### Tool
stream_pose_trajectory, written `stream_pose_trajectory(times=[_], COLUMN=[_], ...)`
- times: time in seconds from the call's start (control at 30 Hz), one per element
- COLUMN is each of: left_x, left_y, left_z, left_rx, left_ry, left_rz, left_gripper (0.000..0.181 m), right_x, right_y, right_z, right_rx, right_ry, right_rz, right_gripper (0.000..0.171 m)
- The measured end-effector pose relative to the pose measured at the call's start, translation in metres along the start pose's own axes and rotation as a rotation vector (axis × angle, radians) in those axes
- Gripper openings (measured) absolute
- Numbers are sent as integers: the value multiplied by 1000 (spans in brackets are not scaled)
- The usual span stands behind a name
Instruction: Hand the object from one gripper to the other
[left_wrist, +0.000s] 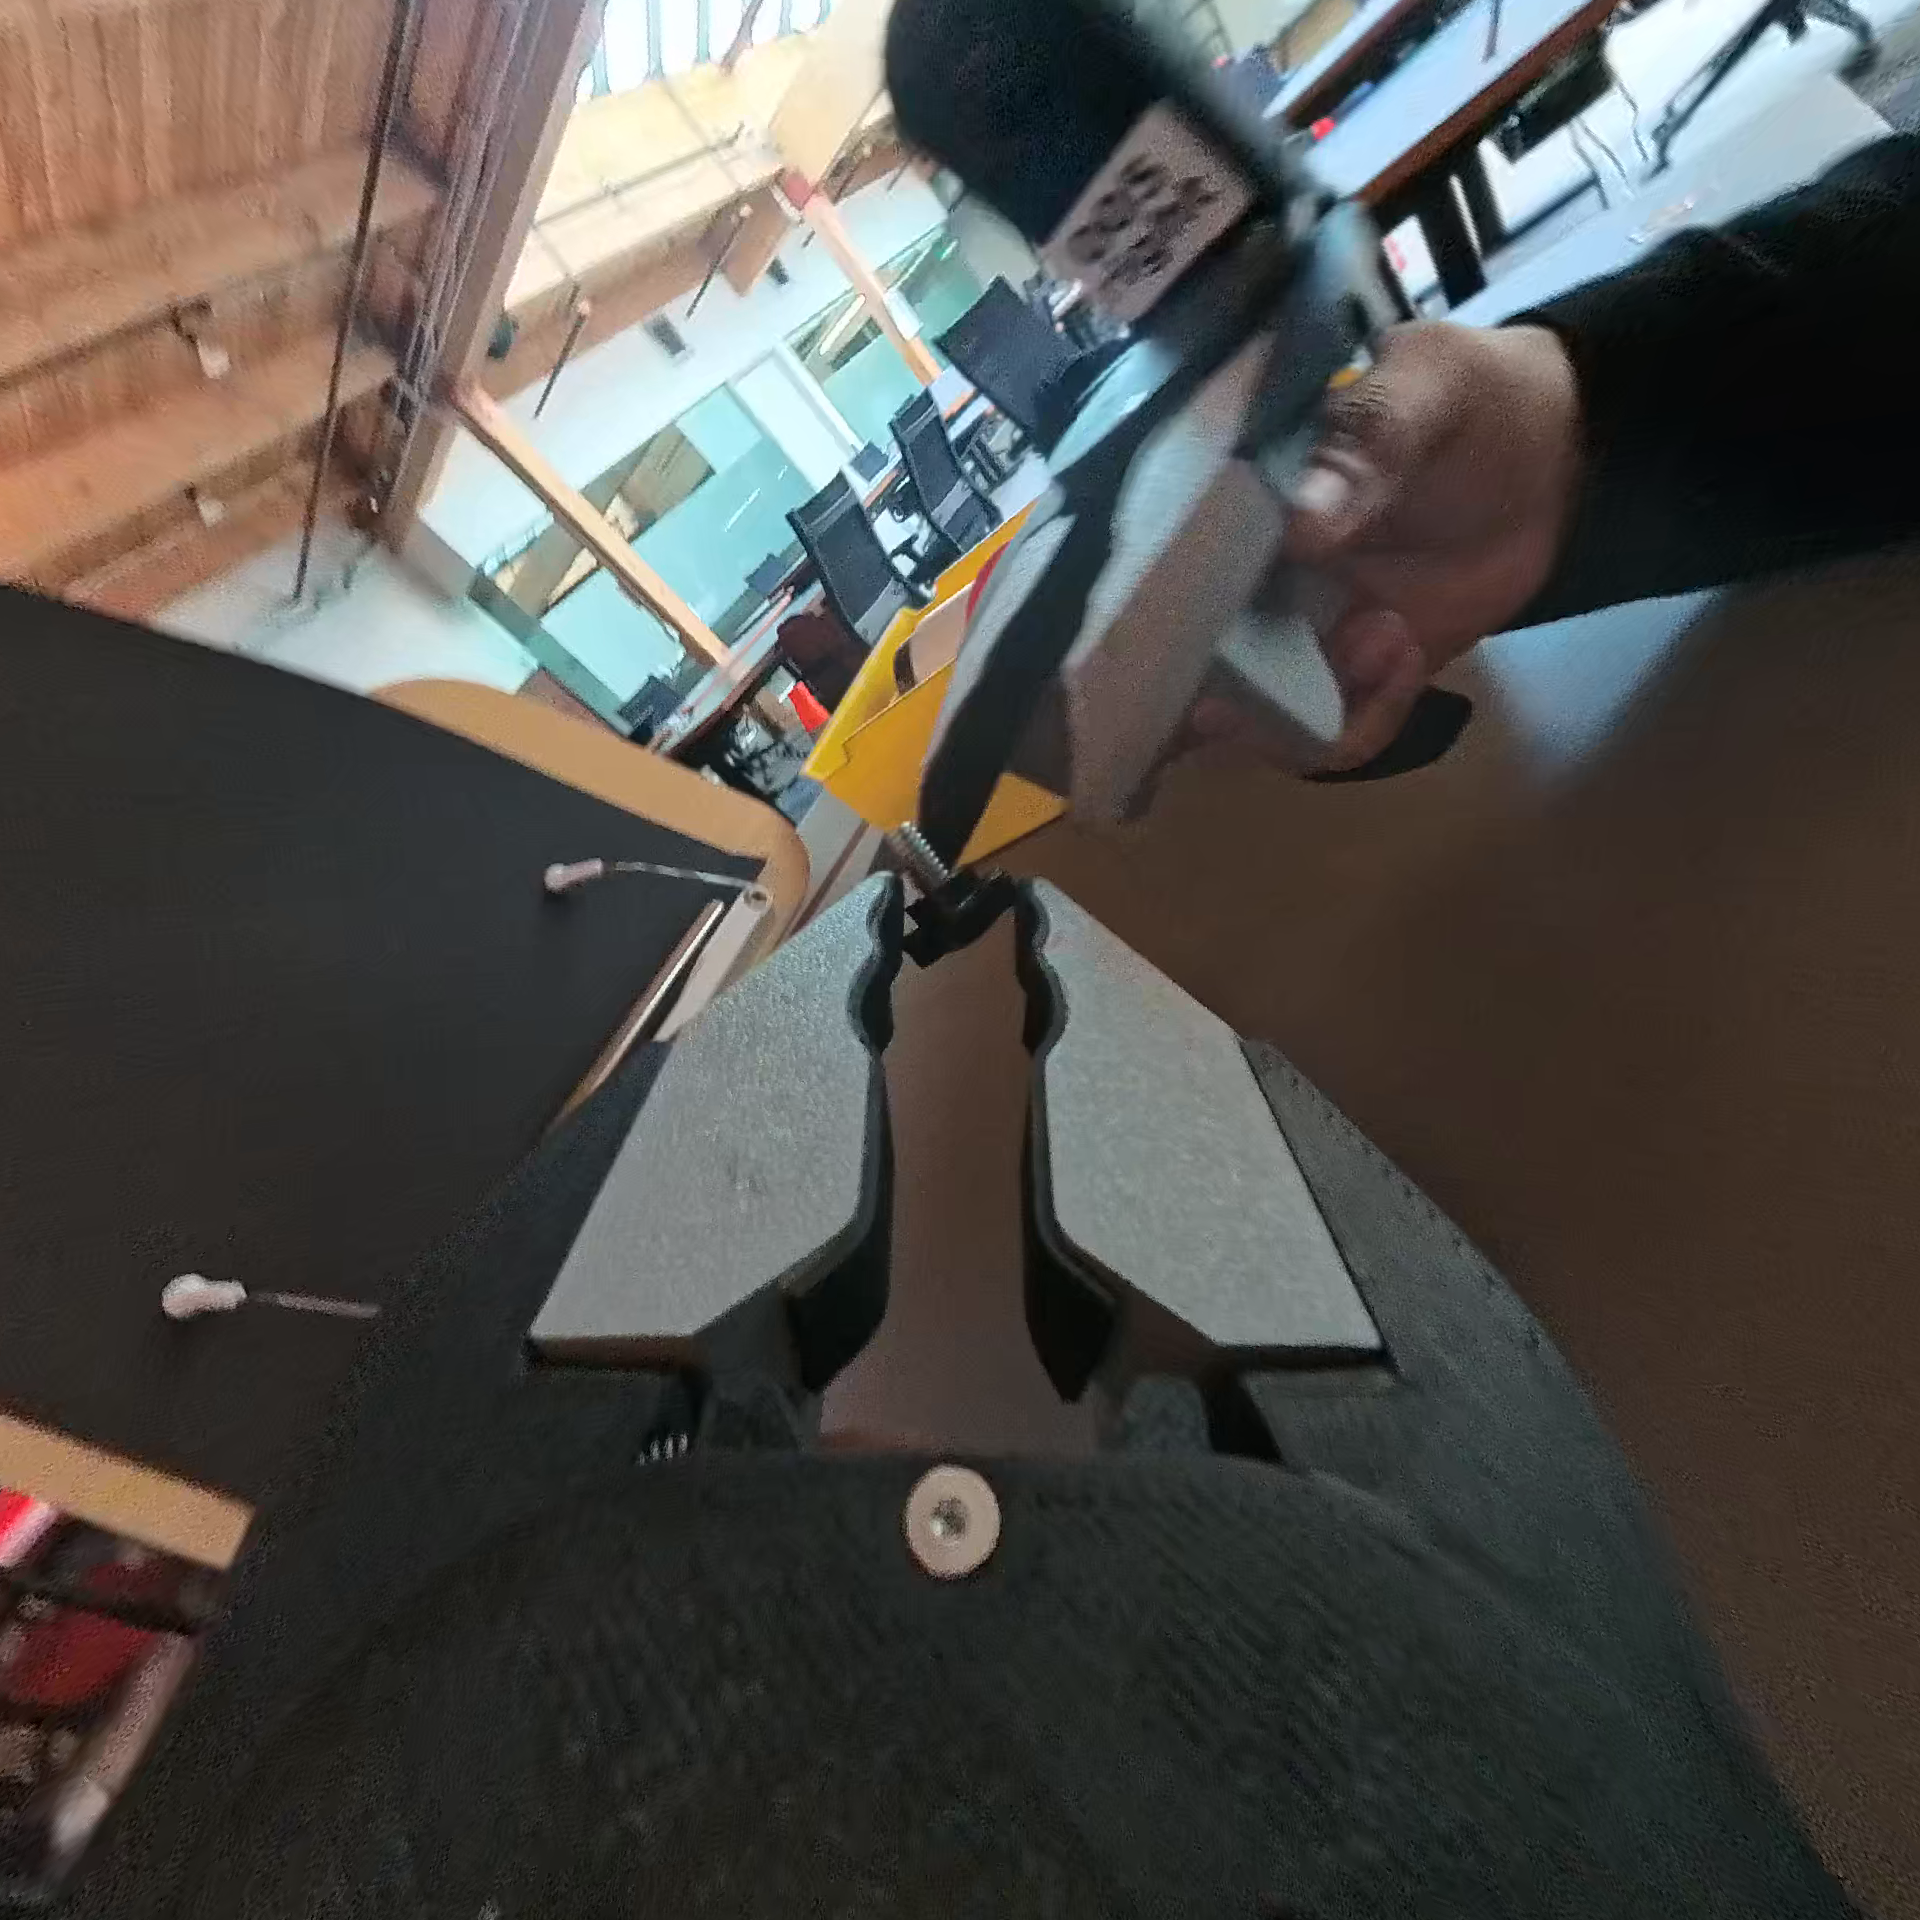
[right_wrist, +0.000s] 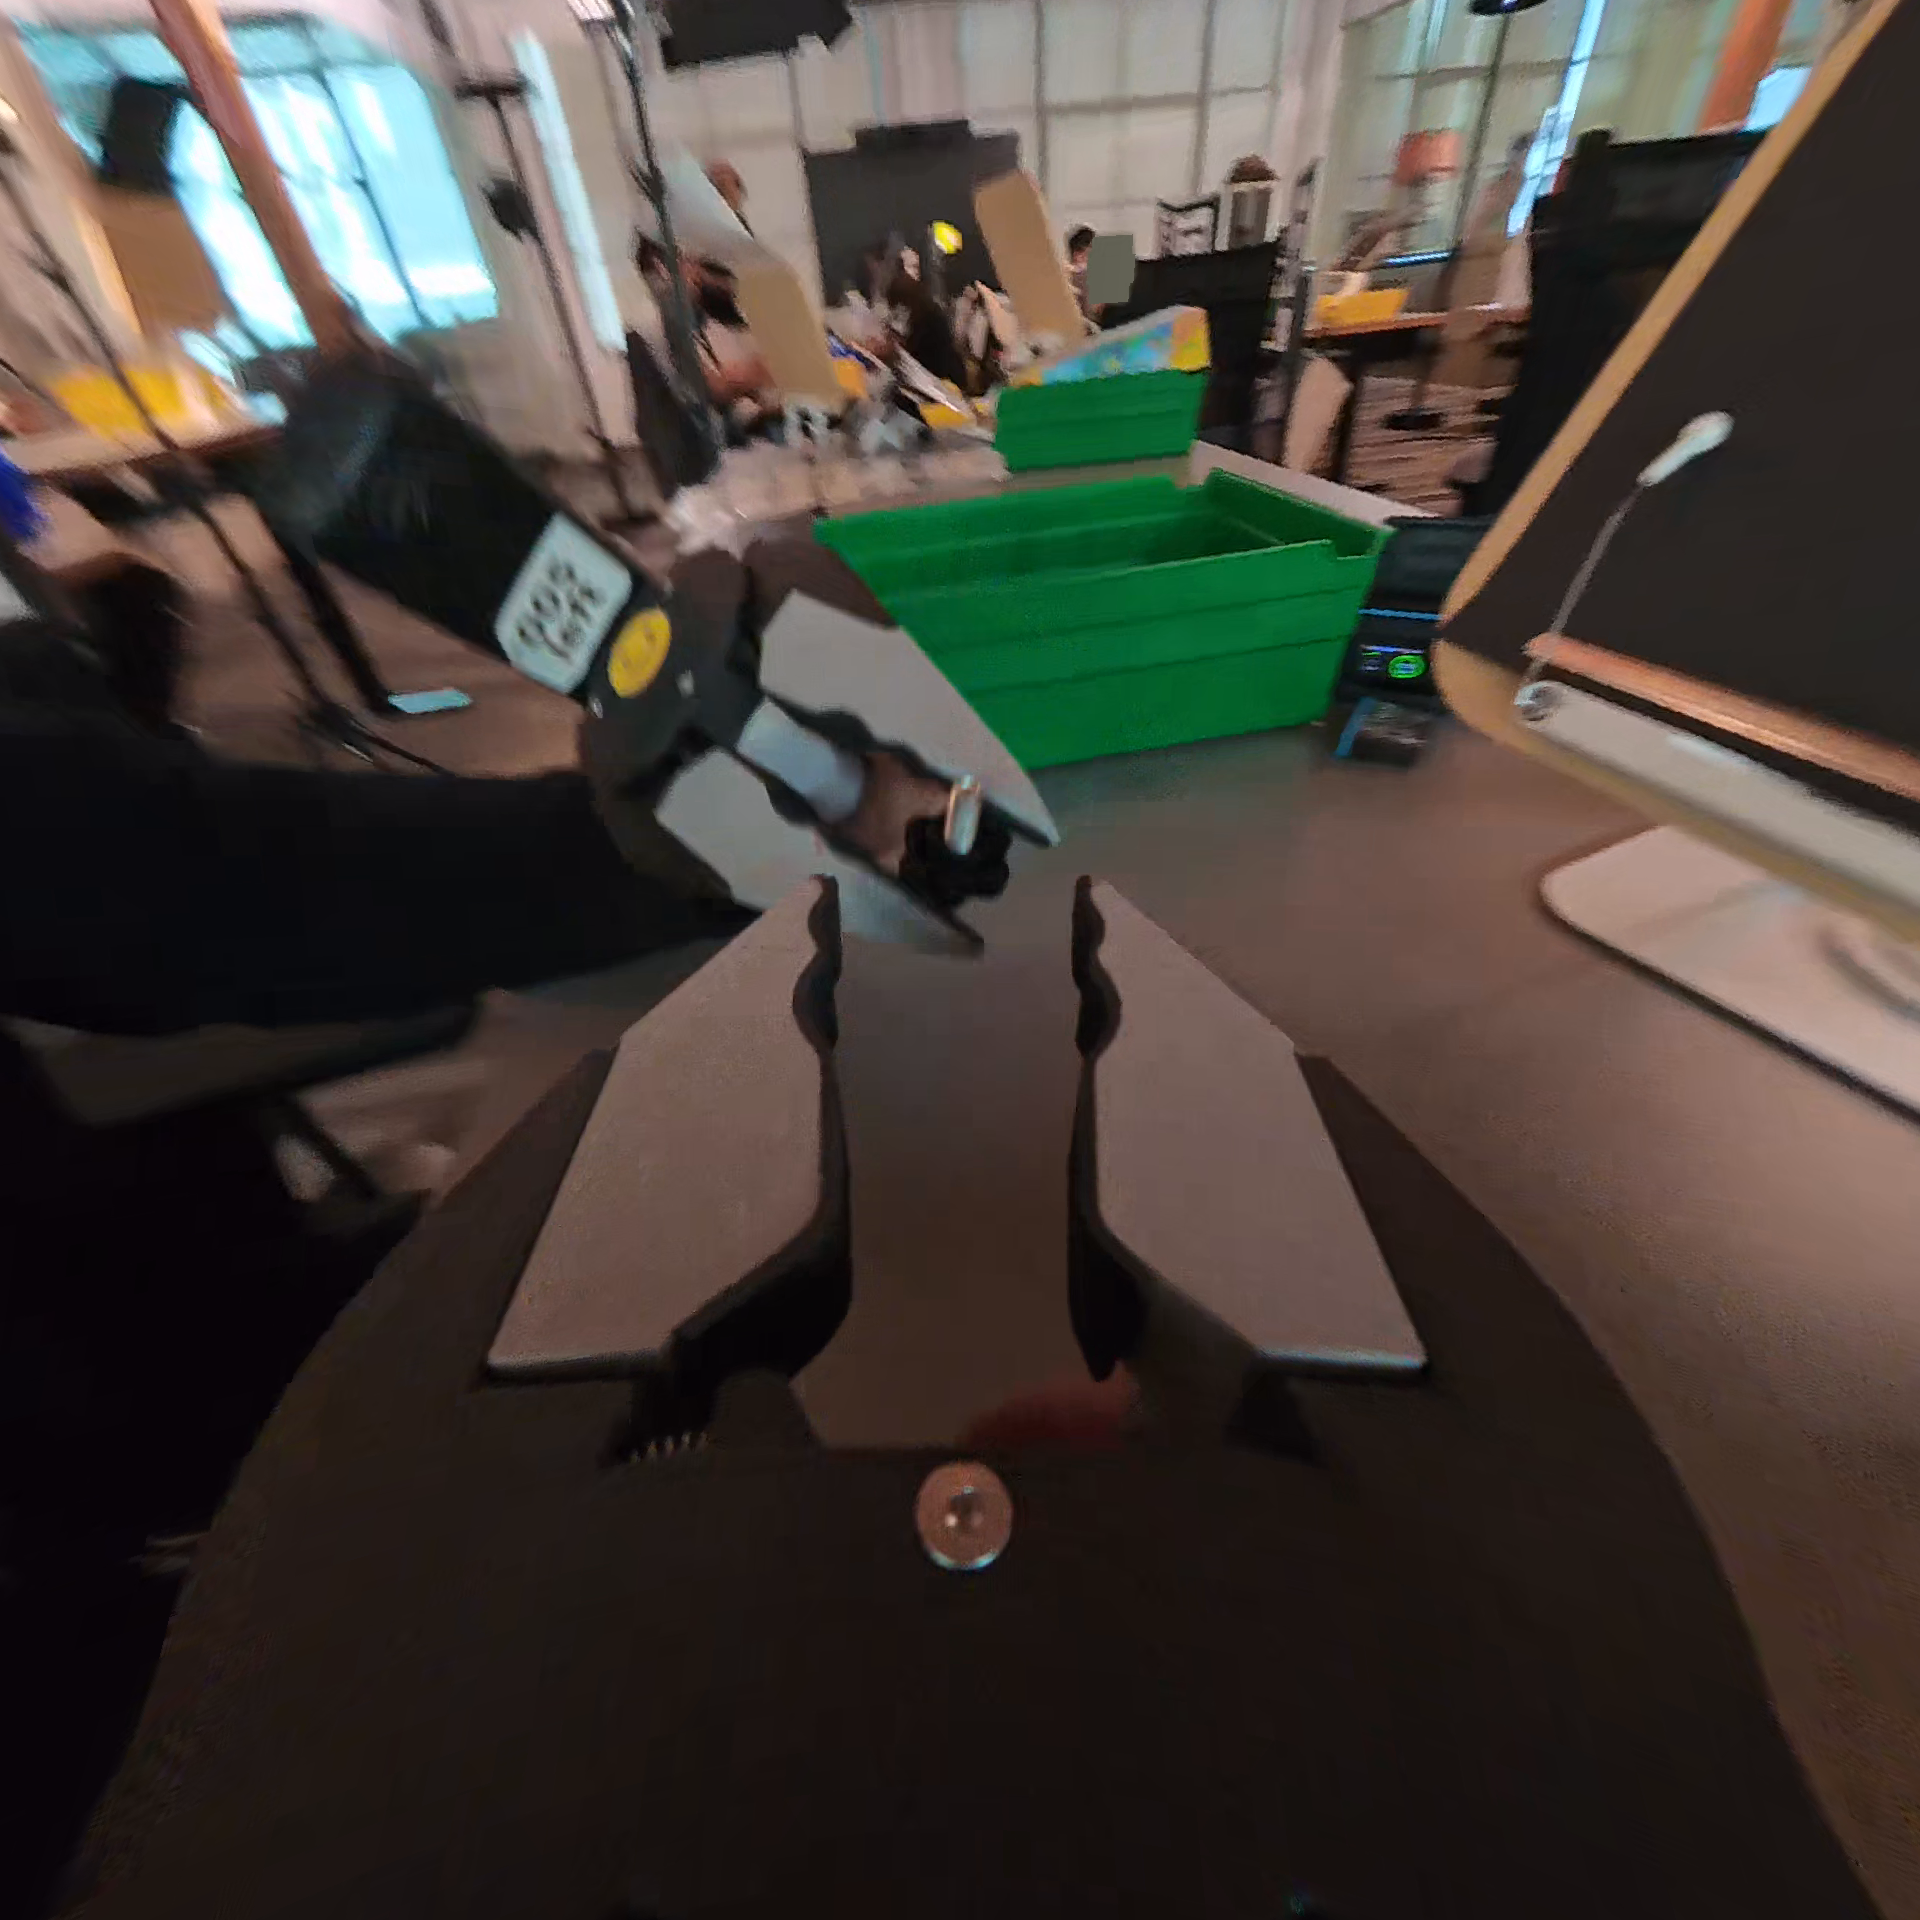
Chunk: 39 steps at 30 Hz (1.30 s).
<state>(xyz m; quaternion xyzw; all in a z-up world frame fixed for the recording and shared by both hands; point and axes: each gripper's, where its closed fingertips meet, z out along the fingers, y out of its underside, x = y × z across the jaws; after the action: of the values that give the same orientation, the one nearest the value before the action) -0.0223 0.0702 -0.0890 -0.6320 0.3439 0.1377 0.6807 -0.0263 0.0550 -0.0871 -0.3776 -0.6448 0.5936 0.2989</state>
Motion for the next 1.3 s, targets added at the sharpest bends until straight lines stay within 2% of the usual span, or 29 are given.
stream_pose_trajectory(times=[0.03, 0.1, 0.3, 0.43, 0.6, 0.7, 0.77, 0.93, 1.07, 1.3], left_x=[5, 6, 8, -1, -8, -13, -14, -6, 3, 2], left_y=[-3, -6, 0, 12, 22, 22, 23, 12, 14, 11], left_z=[1, 4, 6, 9, 5, 3, 3, 5, 9, 7], left_rx=[10, 9, -35, -55, -8, 61, 84, 119, 93, 102], left_ry=[0, -31, -57, -39, 149, 255, 292, 367, 368, 387], left_rz=[41, 93, 182, -47, -629, -940, -1047, -1122, -1069, -1085], left_gripper=[19, 19, 19, 22, 45, 50, 50, 48, 23, 23], right_x=[-3, -6, -5, 14, 47, 44, 41, 39, 30, 29], right_y=[-2, -3, 5, 5, 3, 5, 7, 11, 14, 12], right_z=[1, 4, 9, 8, -8, -6, -3, 3, 12, 10], right_rx=[19, 30, -10, -36, -151, -197, -223, -299, -314, -324], right_ry=[-37, -83, -80, 110, 490, 557, 578, 643, 629, 661], right_rz=[54, 124, 109, -76, -553, -762, -864, -1066, -1152, -1197], right_gripper=[38, 19, 18, 17, 17, 17, 18, 18, 18, 18])
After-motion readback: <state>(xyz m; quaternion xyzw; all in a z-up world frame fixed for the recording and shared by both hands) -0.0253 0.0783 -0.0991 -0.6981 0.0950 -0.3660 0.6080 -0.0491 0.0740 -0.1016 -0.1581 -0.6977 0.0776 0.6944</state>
